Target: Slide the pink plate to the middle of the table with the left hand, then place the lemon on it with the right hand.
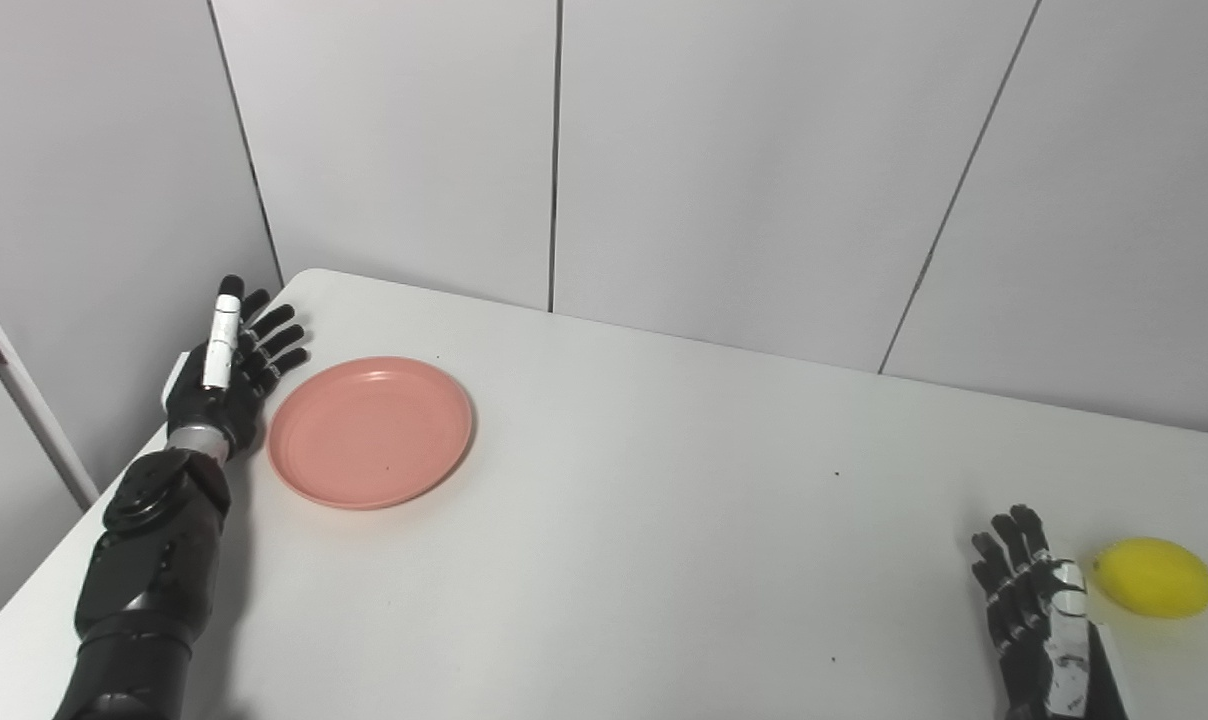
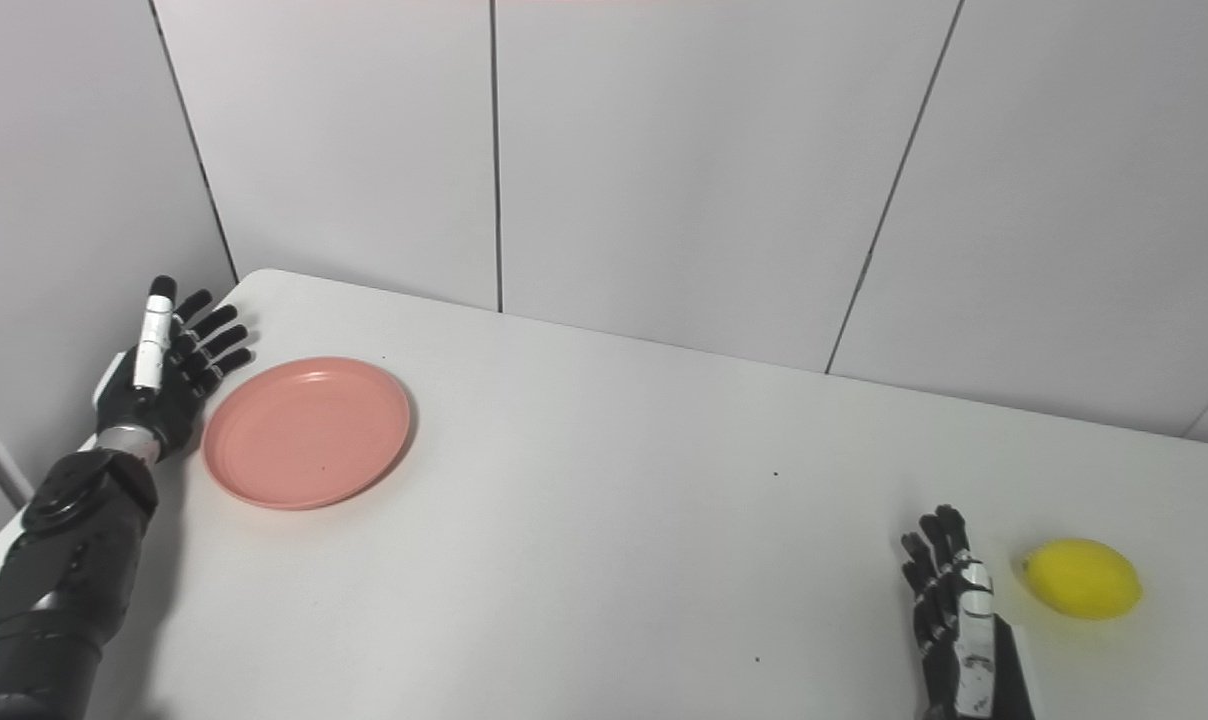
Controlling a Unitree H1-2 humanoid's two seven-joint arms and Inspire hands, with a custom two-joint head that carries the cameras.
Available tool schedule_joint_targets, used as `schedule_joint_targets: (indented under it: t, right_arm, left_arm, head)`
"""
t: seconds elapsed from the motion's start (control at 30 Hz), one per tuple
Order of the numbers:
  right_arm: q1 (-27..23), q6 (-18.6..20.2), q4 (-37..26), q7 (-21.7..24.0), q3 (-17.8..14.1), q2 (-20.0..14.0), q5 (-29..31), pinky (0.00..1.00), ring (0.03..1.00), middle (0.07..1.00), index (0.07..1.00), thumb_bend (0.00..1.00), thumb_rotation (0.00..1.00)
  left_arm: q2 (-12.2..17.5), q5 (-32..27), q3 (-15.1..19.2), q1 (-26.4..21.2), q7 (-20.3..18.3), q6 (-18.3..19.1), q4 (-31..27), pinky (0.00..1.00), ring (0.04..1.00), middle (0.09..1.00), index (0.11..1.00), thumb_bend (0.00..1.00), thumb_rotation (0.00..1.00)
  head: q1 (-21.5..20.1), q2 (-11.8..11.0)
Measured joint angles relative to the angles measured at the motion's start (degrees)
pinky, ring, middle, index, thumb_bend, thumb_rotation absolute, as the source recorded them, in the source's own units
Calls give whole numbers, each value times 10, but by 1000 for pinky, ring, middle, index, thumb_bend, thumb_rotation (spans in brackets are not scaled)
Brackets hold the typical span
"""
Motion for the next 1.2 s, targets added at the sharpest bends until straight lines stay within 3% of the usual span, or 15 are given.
schedule_joint_targets:
  t: [0.33, 0.87, 0.97, 1.2]
  right_arm:
    - [-1, -1, 2, -1, 2, 0, -3, 995, 941, 968, 959, 641, 1000]
    - [-2, -1, 3, -3, 2, 0, -1, 988, 933, 966, 963, 651, 1000]
    - [-2, -1, 3, -3, 2, 0, -1, 987, 933, 962, 961, 660, 1000]
    - [-2, 0, 2, -5, 3, 0, -3, 979, 931, 965, 962, 666, 1000]
  left_arm:
    - [-5, -2, -8, 0, -22, -19, 10, 812, 828, 845, 913, 880, 785]
    - [-31, -39, -11, 27, -38, 60, -75, 801, 819, 837, 905, 805, 788]
    - [-37, -42, -12, 33, -36, 73, -93, 785, 801, 817, 900, 878, 740]
    - [-55, -46, -12, 47, -21, 102, -137, 741, 763, 794, 880, 868, 755]
  head:
    - [-3, -1]
    - [-4, 2]
    - [-5, 3]
    - [-7, 4]
